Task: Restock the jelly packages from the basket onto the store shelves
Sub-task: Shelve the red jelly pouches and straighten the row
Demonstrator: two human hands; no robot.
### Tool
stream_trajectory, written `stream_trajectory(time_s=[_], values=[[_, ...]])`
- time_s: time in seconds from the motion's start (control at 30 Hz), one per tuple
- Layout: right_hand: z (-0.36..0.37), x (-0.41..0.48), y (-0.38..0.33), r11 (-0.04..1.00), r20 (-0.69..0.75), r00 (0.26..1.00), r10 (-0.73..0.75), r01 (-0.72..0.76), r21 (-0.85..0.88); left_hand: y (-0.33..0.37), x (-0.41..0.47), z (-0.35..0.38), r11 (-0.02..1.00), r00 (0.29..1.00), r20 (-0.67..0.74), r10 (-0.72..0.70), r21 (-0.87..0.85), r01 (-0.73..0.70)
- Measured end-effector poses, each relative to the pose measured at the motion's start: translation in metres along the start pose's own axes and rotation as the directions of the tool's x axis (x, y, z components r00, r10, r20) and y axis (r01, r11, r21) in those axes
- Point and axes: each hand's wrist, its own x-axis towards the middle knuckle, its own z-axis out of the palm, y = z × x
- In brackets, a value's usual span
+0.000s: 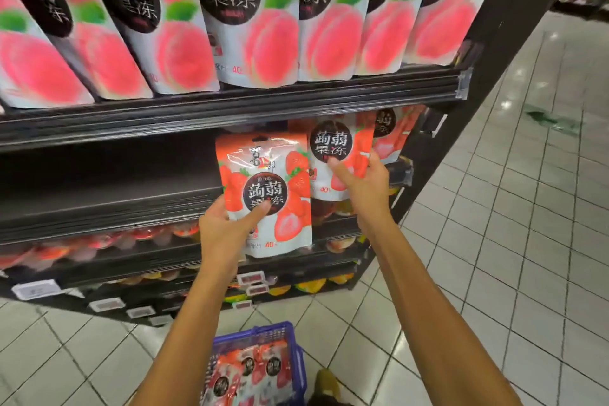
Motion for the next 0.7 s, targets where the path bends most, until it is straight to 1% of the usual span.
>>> stream_trajectory(time_s=[0.13,0.2,0.3,0.5,0.6,0.7], values=[[0.003,0.011,0.001,0.998,-0.015,0.999,-0.051,0.052,0.031,-0.001,0.002,0.001,1.0,0.999,-0.037,-0.009,0.012,0.01],[0.003,0.016,0.001,0.996,-0.022,0.996,-0.085,0.085,0.017,-0.002,0.001,0.001,1.0,0.998,-0.054,-0.012,0.016,0.013],[0.0,0.02,0.005,0.994,0.02,0.994,-0.104,0.105,-0.019,-0.004,-0.001,0.002,1.0,0.998,-0.068,-0.011,0.003,0.011],[-0.018,0.019,0.021,0.969,0.104,0.986,-0.132,0.15,-0.194,-0.006,-0.005,0.0,1.0,0.998,-0.056,-0.023,-0.017,0.022],[-0.026,0.009,0.027,0.951,0.068,0.985,-0.156,0.168,-0.259,-0.008,-0.005,-0.004,0.999,0.998,-0.065,-0.025,-0.021,0.024],[-0.026,0.001,0.029,0.912,0.028,0.982,-0.187,0.185,-0.365,-0.01,-0.007,-0.005,0.999,0.997,-0.076,-0.025,-0.037,0.023]])
